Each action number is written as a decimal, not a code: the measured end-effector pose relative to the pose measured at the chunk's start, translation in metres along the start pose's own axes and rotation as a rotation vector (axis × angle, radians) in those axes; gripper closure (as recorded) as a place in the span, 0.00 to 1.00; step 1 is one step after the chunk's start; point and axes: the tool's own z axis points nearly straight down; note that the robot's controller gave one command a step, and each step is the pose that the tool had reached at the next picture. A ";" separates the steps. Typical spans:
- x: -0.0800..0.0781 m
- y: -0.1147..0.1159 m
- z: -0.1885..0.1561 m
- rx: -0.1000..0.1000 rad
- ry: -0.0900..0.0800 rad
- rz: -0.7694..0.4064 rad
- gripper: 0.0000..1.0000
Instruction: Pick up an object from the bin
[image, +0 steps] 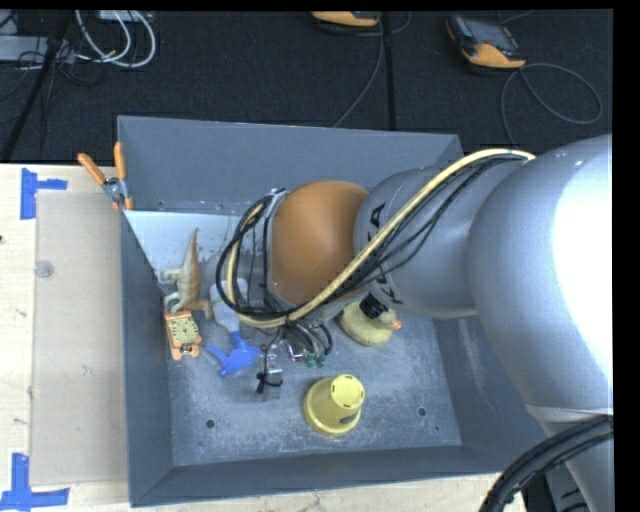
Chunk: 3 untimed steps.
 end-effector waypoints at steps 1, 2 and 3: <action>-0.011 -0.006 0.008 -0.001 -0.006 -0.022 0.00; 0.001 -0.002 -0.041 0.000 -0.004 -0.022 0.00; -0.011 -0.003 0.002 0.000 -0.009 -0.207 0.00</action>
Offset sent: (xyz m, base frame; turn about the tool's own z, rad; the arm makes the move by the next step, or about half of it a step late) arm 0.0107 -0.0001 -0.0241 -0.0925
